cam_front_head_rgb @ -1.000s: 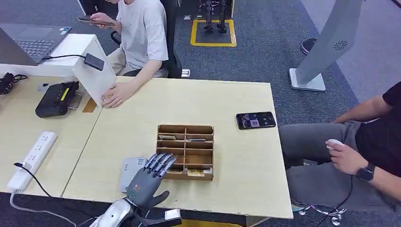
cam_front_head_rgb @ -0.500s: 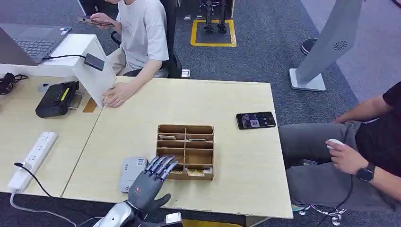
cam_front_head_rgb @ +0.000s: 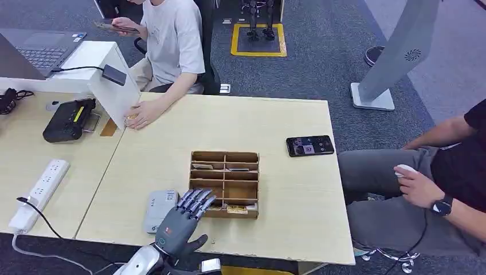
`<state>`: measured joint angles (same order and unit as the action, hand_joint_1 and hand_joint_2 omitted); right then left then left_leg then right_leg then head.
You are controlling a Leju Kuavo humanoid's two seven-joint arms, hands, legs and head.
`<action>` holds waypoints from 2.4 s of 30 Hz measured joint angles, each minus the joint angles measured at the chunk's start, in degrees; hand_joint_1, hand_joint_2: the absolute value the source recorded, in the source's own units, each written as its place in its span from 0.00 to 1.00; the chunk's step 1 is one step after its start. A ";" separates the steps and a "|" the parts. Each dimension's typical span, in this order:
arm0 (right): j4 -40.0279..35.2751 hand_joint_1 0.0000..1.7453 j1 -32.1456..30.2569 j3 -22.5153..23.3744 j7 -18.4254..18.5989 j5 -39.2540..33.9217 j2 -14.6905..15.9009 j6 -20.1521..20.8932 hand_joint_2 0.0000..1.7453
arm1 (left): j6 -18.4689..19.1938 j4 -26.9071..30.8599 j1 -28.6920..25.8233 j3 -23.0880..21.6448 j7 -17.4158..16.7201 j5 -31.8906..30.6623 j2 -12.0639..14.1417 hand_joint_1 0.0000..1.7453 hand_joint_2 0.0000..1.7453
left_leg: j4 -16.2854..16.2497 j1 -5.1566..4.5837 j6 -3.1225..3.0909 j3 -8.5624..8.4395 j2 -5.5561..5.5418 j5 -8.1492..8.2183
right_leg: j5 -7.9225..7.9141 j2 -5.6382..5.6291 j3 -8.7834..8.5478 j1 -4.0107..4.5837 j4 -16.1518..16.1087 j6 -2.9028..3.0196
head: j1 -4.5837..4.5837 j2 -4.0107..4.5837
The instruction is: Pass the card to the sensor for recognition and then transmit it.
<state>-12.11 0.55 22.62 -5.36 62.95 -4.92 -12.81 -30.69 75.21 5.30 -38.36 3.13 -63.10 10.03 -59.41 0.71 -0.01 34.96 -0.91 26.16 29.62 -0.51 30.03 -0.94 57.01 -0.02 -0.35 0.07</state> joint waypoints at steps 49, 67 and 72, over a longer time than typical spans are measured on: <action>0.50 0.00 0.04 -1.11 -0.28 -0.70 0.52 -0.39 0.00 | 0.00 -0.18 2.02 -0.02 -0.70 0.61 -1.44 0.00 1.00 | -0.01 0.00 0.00 0.00 0.00 0.00 | 0.00 0.00 0.01 0.00 0.00 0.00 | 0.00 0.00; 0.50 0.00 0.04 -1.31 -0.24 -0.96 0.55 -0.46 0.00 | 0.39 -0.70 2.06 -0.02 -0.42 2.12 -1.46 0.00 1.00 | -0.01 0.00 0.00 0.00 0.00 0.00 | 0.00 0.00 0.00 0.00 0.00 0.00 | 0.00 0.00; 0.50 0.00 0.04 -1.40 -0.28 -1.03 0.55 -0.48 0.00 | 0.31 -0.70 2.06 -0.02 -0.15 2.40 -1.77 0.00 1.00 | -0.01 0.00 0.00 0.00 0.00 0.00 | 0.00 0.00 0.00 0.00 0.00 0.00 | 0.00 0.02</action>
<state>-11.61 0.59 21.22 -5.64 61.92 -4.37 -13.29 -30.38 74.51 7.36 -38.38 2.97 -60.70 8.26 -59.41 0.71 -0.01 34.97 -0.91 26.16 29.62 -0.51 30.04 -0.94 57.01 -0.02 -0.35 0.09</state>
